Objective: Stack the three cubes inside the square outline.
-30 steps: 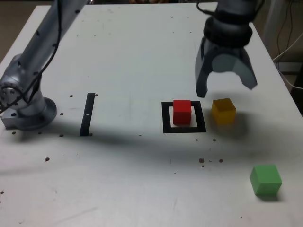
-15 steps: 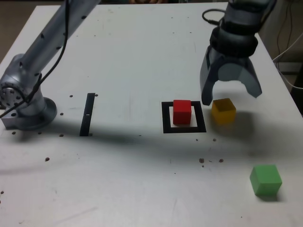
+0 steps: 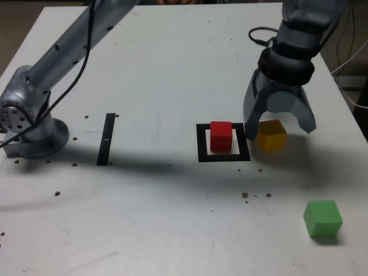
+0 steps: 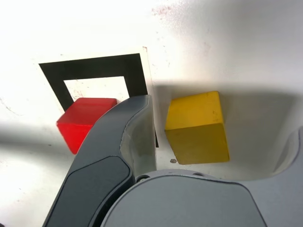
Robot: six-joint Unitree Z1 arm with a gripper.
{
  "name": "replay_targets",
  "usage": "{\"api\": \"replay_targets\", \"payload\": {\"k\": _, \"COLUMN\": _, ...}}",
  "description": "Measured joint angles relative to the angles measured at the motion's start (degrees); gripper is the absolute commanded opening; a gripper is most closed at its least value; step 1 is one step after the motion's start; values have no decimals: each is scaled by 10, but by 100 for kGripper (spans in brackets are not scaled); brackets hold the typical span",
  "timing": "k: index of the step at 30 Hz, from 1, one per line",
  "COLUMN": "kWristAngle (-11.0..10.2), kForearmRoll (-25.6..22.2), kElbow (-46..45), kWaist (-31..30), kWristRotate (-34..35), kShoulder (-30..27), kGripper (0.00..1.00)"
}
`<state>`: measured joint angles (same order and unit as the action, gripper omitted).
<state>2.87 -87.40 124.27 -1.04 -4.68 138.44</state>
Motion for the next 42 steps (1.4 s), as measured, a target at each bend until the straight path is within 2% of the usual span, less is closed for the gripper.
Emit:
{"api": "replay_targets", "payload": {"k": 7, "kWristAngle": 11, "kForearmRoll": 2, "kElbow": 1, "kWaist": 0, "kWristRotate": 0, "kShoulder": 14, "kGripper": 79}}
{"api": "replay_targets", "payload": {"k": 16, "kWristAngle": 10, "kForearmRoll": 1, "kElbow": 0, "kWaist": 0, "kWristRotate": 12, "kShoulder": 14, "kGripper": 38}}
{"api": "replay_targets", "payload": {"k": 19, "kWristAngle": 9, "kForearmRoll": 2, "kElbow": 0, "kWaist": 0, "kWristRotate": 12, "kShoulder": 14, "kGripper": 29}}
{"api": "replay_targets", "payload": {"k": 42, "kWristAngle": 10, "kForearmRoll": 4, "kElbow": 2, "kWaist": 0, "kWristRotate": 6, "kShoulder": 11, "kGripper": 28}}
